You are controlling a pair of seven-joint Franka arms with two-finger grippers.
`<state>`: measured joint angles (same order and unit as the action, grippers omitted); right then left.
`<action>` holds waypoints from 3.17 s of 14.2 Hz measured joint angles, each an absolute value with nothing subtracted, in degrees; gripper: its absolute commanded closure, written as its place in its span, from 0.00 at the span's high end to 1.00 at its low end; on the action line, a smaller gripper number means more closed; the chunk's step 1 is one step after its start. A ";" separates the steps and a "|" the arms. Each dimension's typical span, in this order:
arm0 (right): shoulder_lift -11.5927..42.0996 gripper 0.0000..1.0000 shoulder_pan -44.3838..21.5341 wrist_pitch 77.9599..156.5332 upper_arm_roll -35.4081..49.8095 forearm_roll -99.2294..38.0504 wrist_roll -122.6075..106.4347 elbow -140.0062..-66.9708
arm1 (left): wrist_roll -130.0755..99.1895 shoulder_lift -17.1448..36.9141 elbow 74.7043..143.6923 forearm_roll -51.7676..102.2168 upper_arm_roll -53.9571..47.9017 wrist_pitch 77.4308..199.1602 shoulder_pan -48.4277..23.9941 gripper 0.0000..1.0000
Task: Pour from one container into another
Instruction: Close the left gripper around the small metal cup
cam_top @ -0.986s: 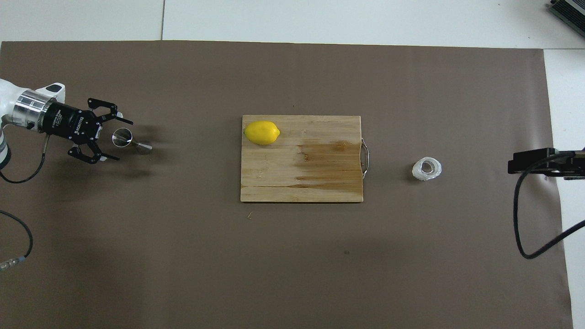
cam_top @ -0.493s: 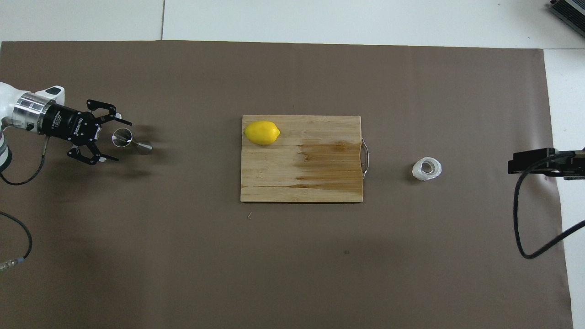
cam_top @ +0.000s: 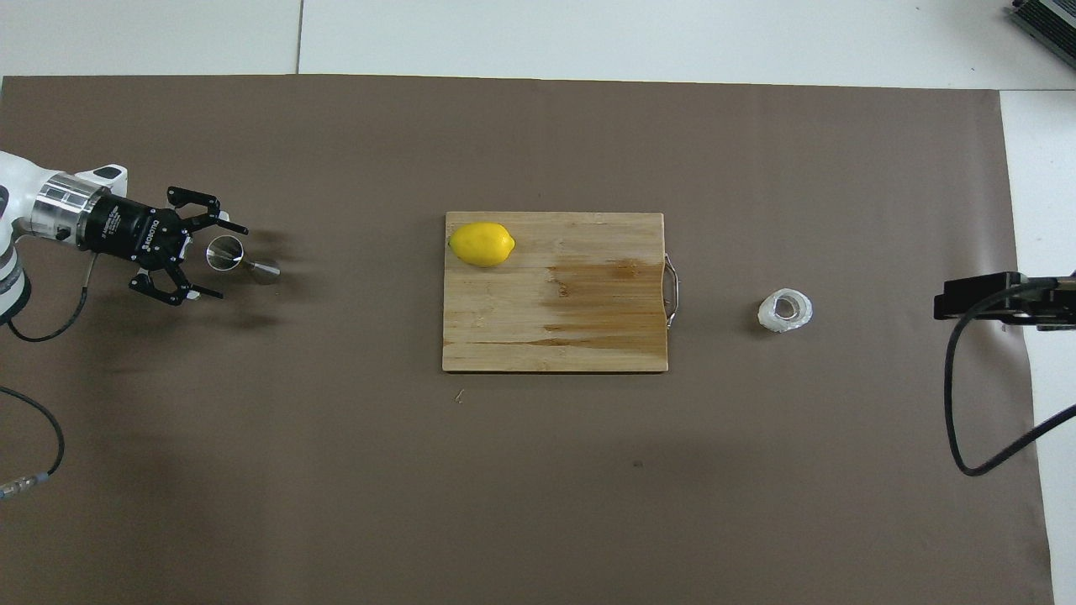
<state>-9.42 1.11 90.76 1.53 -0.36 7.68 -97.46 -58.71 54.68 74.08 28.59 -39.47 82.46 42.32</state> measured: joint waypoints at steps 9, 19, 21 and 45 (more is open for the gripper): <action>-9.42 1.00 1.11 90.76 1.53 -0.36 7.68 -97.46 | -59.28 55.57 74.60 28.59 -40.34 82.40 43.26 0.94; -9.42 1.00 1.11 90.76 1.53 -0.36 7.68 -97.46 | -59.30 55.70 74.60 28.61 -41.08 82.35 43.97 0.84; -9.42 1.00 1.11 90.76 1.53 -0.36 7.68 -97.46 | -59.31 55.70 74.60 28.61 -41.16 82.32 44.05 0.83; -9.42 1.00 1.11 90.76 1.53 -0.36 7.68 -97.46 | -59.34 55.72 74.60 28.69 -41.26 82.17 44.07 0.43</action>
